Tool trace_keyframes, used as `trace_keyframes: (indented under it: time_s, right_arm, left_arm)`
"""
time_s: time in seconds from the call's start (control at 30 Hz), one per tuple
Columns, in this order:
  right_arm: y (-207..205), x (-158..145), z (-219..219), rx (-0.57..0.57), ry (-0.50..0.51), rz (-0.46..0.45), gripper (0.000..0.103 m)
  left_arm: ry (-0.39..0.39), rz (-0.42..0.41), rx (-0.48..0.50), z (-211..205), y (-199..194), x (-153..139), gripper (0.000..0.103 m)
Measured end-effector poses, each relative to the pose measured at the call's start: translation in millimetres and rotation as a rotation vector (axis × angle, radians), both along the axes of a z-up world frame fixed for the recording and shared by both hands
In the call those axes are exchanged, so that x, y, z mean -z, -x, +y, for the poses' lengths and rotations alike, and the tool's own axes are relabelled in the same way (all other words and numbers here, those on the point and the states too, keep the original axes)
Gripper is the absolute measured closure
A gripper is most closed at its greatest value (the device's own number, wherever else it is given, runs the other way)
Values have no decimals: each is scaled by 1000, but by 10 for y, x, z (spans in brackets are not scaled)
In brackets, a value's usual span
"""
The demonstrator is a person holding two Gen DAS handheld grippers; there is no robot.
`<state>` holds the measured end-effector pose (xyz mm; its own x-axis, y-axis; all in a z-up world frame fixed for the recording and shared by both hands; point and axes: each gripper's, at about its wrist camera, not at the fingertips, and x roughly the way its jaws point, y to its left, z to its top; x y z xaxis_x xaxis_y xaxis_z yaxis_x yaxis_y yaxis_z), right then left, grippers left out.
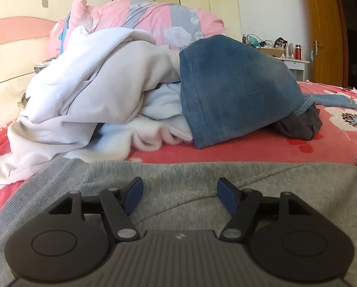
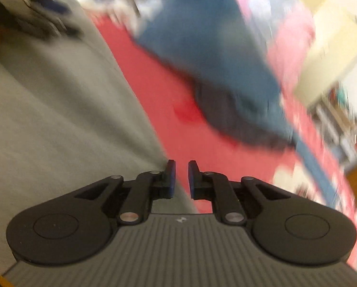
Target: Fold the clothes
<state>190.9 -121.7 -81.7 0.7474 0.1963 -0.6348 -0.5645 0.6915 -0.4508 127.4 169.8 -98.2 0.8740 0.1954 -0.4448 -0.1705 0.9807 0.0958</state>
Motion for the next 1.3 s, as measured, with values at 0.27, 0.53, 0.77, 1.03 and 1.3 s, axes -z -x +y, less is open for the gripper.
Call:
trace_keyframes:
  time_s: [0.27, 0.53, 0.77, 1.03, 1.3]
  right_arm:
    - [-166, -568, -1409, 465, -578, 0, 89]
    - [994, -1011, -2633, 712, -701, -123, 77]
    - [828, -592, -2077, 320, -363, 82, 50]
    - [366, -304, -1707, 59, -216, 195, 55]
    - [450, -390, -1556, 67, -177, 152, 97]
  left_arm:
    - [40, -12, 0, 65, 36, -39, 32]
    - [89, -43, 137, -239, 29, -425, 30]
    - [175, 183, 466, -962, -444, -418, 30]
    - [-54, 242, 570, -1478, -555, -196, 30]
    - [-53, 194, 573, -1491, -566, -179, 30]
